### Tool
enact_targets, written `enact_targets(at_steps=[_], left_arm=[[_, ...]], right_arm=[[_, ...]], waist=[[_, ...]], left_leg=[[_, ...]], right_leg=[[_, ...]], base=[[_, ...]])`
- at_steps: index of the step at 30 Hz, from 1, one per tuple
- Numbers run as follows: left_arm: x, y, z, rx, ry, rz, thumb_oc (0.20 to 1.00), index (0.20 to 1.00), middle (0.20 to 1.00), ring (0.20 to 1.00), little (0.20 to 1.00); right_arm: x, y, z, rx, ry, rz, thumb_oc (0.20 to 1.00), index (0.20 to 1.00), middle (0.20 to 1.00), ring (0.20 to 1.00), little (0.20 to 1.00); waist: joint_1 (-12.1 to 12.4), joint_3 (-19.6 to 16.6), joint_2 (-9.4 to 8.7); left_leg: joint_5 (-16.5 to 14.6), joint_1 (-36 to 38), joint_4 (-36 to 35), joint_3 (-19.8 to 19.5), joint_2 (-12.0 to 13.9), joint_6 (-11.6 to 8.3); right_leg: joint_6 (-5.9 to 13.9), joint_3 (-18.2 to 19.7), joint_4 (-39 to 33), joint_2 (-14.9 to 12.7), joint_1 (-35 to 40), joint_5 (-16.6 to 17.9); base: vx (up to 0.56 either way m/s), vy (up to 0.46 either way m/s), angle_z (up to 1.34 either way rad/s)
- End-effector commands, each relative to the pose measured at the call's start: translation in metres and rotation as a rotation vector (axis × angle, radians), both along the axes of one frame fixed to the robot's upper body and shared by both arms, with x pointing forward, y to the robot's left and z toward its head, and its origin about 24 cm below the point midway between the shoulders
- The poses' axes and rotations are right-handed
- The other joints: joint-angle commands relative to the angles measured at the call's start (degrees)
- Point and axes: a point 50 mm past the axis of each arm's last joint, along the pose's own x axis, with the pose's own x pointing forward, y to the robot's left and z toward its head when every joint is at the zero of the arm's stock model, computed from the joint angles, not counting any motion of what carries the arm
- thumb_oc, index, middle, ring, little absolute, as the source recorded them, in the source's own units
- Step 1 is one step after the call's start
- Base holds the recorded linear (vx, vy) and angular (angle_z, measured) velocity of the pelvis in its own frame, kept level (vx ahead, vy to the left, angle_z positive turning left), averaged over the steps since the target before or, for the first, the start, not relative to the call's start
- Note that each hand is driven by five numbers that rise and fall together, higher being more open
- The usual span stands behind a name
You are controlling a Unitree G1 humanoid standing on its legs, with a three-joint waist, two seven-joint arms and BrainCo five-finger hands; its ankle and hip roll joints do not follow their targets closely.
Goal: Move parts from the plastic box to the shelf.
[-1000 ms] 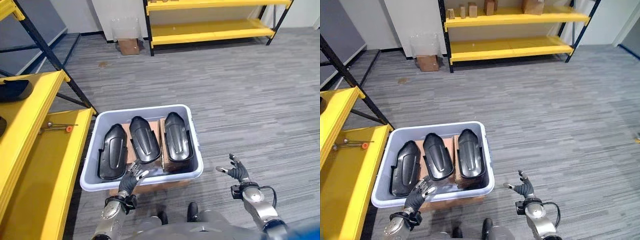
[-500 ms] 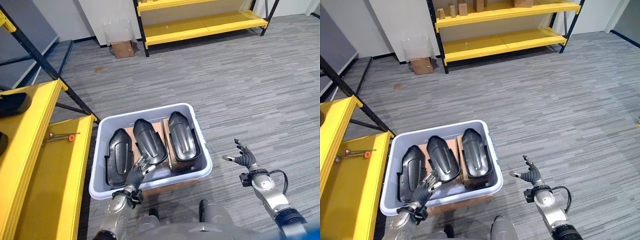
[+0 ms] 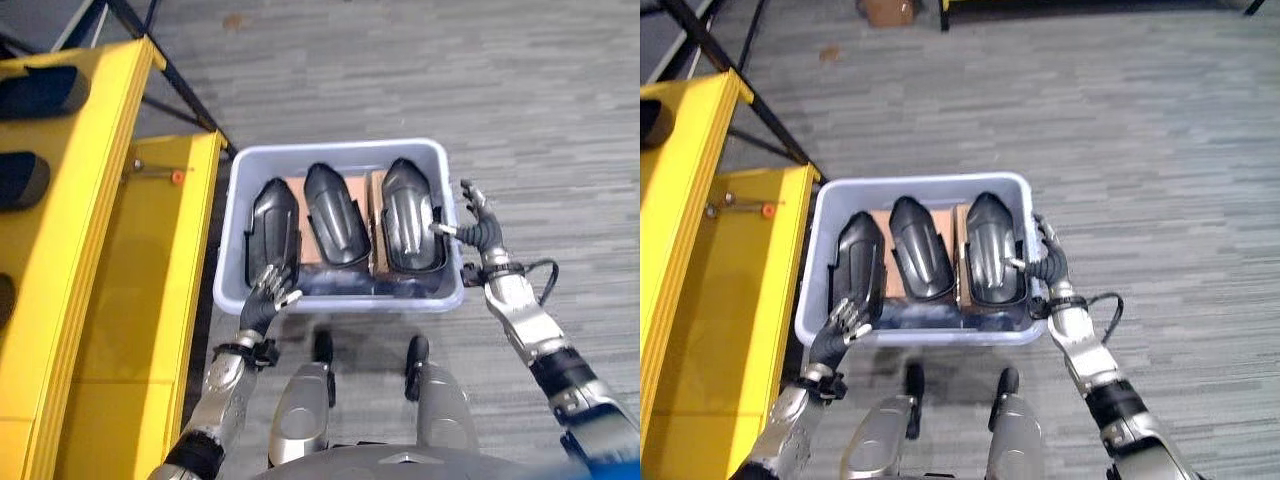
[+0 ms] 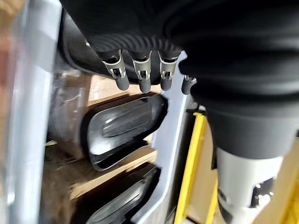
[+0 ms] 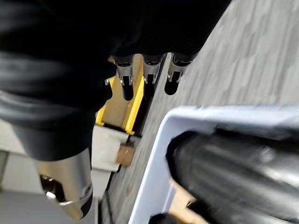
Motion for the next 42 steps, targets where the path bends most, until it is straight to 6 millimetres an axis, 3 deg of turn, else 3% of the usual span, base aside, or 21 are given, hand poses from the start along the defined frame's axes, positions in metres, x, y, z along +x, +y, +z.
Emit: enact_targets(at_steps=[1,2,5,6,11,23,25,29,31,36,38,42], left_arm=[[0.008,0.013,0.046,0.018,-0.232,0.078,1.000,1.000,1.000,1.000,1.000],[0.013,0.014,0.066,0.068,-0.314,0.120,1.000,1.000,1.000,1.000,1.000],[0.018,0.018,0.104,0.082,-0.450,0.215,1.000,1.000,1.000,1.000,1.000],[0.018,0.020,0.128,0.053,-0.526,0.264,1.000,1.000,1.000,1.000,1.000],[0.023,0.015,0.160,0.008,-0.571,0.310,1.000,1.000,1.000,1.000,1.000],[0.026,0.006,0.151,-0.049,-0.518,0.320,1.000,1.000,1.000,1.000,1.000],[0.027,0.003,0.150,-0.073,-0.516,0.317,1.000,1.000,1.000,1.000,1.000],[0.028,-0.003,0.150,-0.086,-0.513,0.305,1.000,1.000,1.000,1.000,1.000],[0.028,-0.006,0.150,-0.088,-0.514,0.298,1.000,1.000,1.000,1.000,1.000],[0.026,-0.006,0.158,-0.062,-0.565,0.366,1.000,1.000,1.000,1.000,1.000],[0.026,-0.004,0.159,-0.070,-0.564,0.363,1.000,1.000,1.000,1.000,1.000],[0.021,-0.005,0.158,-0.054,-0.567,0.364,1.000,1.000,1.000,1.000,1.000]], right_arm=[[0.004,0.011,0.035,-0.075,-0.152,0.011,1.000,1.000,1.000,1.000,1.000],[0.009,0.016,0.049,-0.093,-0.190,0.003,1.000,1.000,1.000,1.000,1.000],[0.014,0.022,0.067,-0.094,-0.257,-0.047,1.000,1.000,1.000,1.000,1.000],[0.018,0.022,0.072,-0.092,-0.253,-0.092,1.000,1.000,1.000,1.000,1.000],[0.034,0.025,0.076,-0.073,-0.209,-0.206,1.000,1.000,1.000,1.000,1.000],[0.043,0.019,0.053,0.072,-0.065,-0.364,1.000,1.000,1.000,1.000,1.000],[0.043,0.023,0.050,0.015,-0.059,-0.331,1.000,1.000,1.000,1.000,1.000],[0.043,0.041,0.041,0.099,0.020,-0.218,1.000,1.000,1.000,1.000,1.000],[0.042,0.053,0.039,0.138,0.028,-0.115,1.000,1.000,1.000,1.000,1.000],[0.038,0.079,0.061,0.203,-0.088,0.051,1.000,1.000,1.000,1.000,1.000],[0.032,0.092,0.071,0.203,-0.128,0.140,1.000,1.000,1.000,1.000,1.000],[0.021,0.110,0.088,0.231,-0.188,0.223,1.000,1.000,1.000,1.000,1.000]], waist=[[0.8,-0.6,-0.42],[1.4,0.4,-0.12],[2.5,1.9,-0.02],[3.6,2.7,0.08],[5.8,5.8,-0.08],[5.7,7.1,0.01],[5.1,7.1,0.16],[4.6,7.1,0.44],[4.5,7.1,0.47],[4.6,7.1,0.91],[4.7,7.1,1.03],[5.2,7.1,1.05]], left_leg=[[5.0,-2.4,-0.7,-1.1,-0.4,1.88],[5.0,-4.3,0.3,-1.6,-0.9,1.99],[5.2,-7.8,1.8,-2.0,-1.9,2.53],[5.3,-10.1,2.8,-2.4,-2.7,3.01],[4.9,-15.4,6.0,-3.9,-4.7,3.45],[4.3,-23.6,9.9,-3.4,-5.5,3.95],[4.1,-24.8,10.4,-3.1,-5.3,3.98],[3.9,-26.1,11.5,-2.6,-5.2,4.01],[2.2,-25.4,12.1,-2.5,-5.2,3.77],[3.8,-26.4,12.0,-2.0,-5.1,3.99],[2.3,-25.2,12.2,-2.2,-5.6,3.71],[2.2,-24.6,12.2,-2.2,-5.8,3.64]], right_leg=[[-1.52,1.1,0.3,1.7,1.8,2.0],[-1.84,0.8,1.9,1.7,0.1,1.5],[-2.13,0.8,4.5,1.9,-3.3,0.9],[-2.35,0.6,6.1,2.0,-5.4,0.4],[-2.46,0.2,10.5,2.1,-9.9,-0.8],[-3.17,0.9,13.3,3.5,-17.9,-0.7],[-3.24,1.1,13.6,3.7,-19.4,-0.6],[-3.58,1.5,14.1,4.0,-21.1,-0.6],[-3.27,2.0,14.5,4.0,-20.6,-2.0],[-3.74,1.7,14.3,3.9,-21.7,-0.5],[-3.17,2.1,14.7,3.7,-20.6,-2.0],[-3.12,1.8,15.1,3.4,-19.9,-2.3]], base=[[-0.20,0.034,0.09],[-0.16,0.024,0.16],[-0.14,-0.002,0.13],[-0.16,-0.036,0.15],[-0.10,-0.044,0.16],[-0.05,0.011,0.05],[-0.03,0.049,-0.04],[0.01,0.034,-0.09],[0.08,0.022,-0.03],[-0.03,0.016,-0.05],[0.09,0.010,0.01],[0.03,-0.008,0.03]])
